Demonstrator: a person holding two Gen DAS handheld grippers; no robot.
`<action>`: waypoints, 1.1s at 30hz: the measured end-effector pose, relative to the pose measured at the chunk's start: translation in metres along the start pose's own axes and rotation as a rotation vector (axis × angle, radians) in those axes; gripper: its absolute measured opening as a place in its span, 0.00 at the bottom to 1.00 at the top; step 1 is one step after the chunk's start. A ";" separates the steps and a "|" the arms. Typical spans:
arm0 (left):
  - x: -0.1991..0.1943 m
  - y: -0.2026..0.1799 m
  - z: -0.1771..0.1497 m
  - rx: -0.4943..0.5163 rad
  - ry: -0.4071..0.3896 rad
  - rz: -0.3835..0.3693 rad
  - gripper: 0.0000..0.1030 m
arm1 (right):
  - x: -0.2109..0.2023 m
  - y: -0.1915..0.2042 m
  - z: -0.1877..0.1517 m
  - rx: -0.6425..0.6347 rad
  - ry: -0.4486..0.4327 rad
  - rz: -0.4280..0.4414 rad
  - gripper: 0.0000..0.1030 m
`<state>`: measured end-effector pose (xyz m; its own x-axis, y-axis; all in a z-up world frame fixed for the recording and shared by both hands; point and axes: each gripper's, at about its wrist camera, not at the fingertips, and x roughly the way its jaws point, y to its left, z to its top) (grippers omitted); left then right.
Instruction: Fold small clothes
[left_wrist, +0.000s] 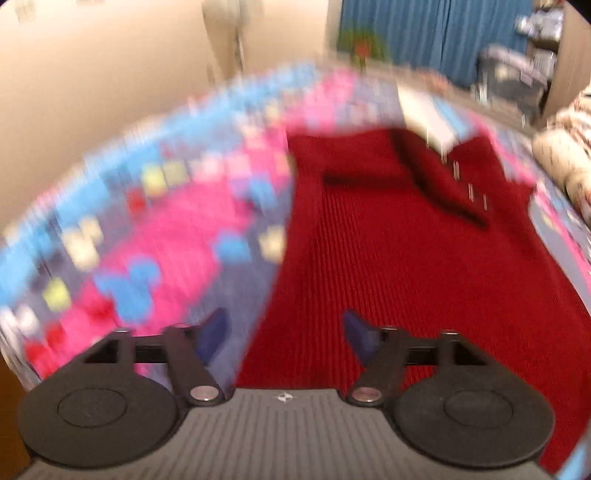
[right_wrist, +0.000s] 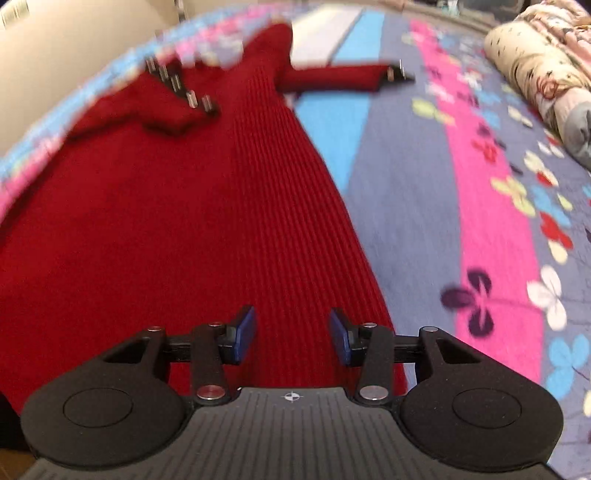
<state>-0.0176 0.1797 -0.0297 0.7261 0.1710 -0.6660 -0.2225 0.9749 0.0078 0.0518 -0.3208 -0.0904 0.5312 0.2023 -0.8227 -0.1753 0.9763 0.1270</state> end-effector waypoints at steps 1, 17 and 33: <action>-0.005 -0.006 0.003 0.014 -0.043 0.014 0.83 | -0.005 0.001 0.002 0.001 -0.034 0.006 0.45; 0.002 -0.111 0.122 0.195 -0.283 -0.071 0.74 | -0.036 -0.003 0.022 -0.014 -0.350 -0.084 0.46; 0.156 -0.089 0.170 -0.047 -0.091 -0.169 0.23 | 0.005 0.004 0.051 -0.035 -0.299 0.002 0.06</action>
<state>0.2264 0.1438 -0.0076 0.8111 0.0194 -0.5845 -0.1209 0.9834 -0.1352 0.0962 -0.3117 -0.0659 0.7507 0.2228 -0.6220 -0.2020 0.9737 0.1050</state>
